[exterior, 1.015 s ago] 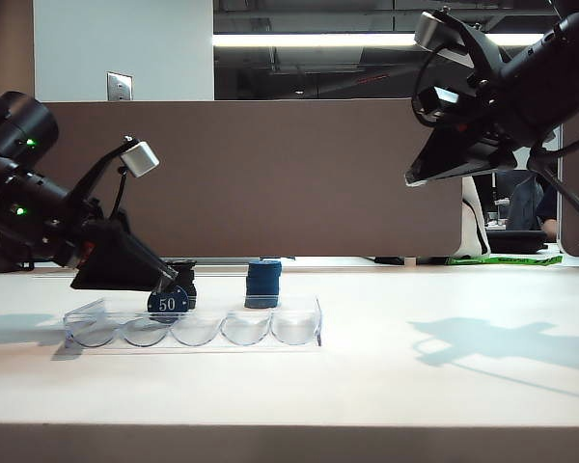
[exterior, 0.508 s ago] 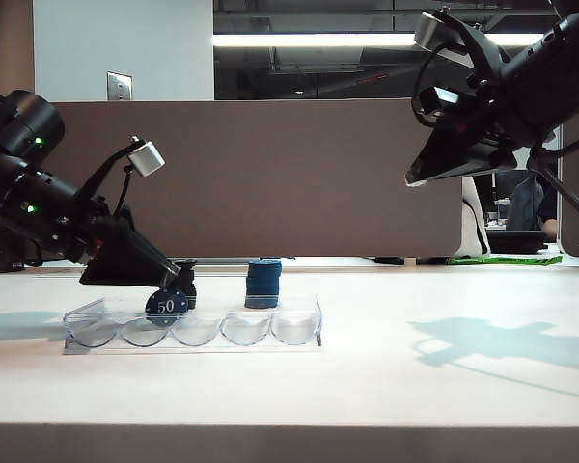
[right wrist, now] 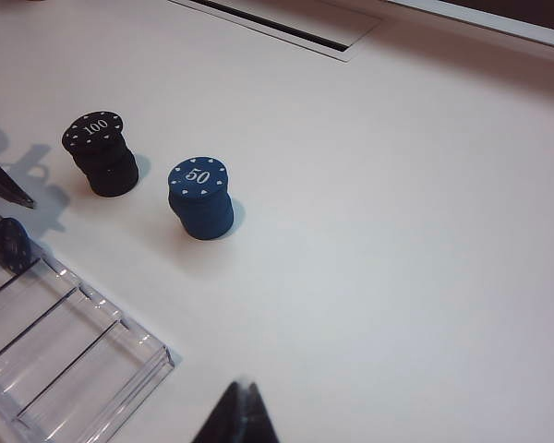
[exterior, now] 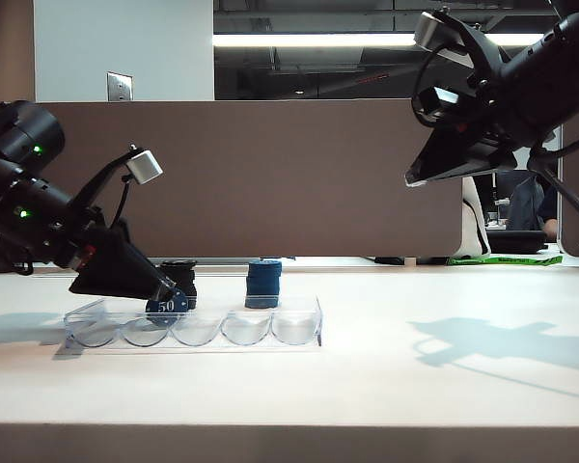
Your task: Pick up the chip in the box and place it on the pile of chips with the same color.
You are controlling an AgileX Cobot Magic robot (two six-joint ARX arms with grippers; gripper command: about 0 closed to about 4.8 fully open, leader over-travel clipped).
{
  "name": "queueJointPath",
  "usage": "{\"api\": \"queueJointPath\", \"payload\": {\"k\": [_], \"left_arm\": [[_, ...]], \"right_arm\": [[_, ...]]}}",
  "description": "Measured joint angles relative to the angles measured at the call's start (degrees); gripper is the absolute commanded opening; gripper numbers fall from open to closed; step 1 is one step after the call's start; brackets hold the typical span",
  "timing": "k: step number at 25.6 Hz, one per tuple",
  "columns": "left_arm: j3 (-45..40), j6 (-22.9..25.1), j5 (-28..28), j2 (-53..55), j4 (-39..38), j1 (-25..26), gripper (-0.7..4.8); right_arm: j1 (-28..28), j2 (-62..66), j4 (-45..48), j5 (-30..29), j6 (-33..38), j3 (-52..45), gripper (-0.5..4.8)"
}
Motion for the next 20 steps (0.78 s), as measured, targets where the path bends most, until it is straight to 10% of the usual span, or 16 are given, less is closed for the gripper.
{"api": "queueJointPath", "payload": {"k": [20], "left_arm": [[0.0, -0.02, 0.0, 0.0, -1.84, 0.0, 1.38]], "right_arm": [[0.0, 0.0, 0.02, 0.04, 0.0, 0.0, -0.05]]}}
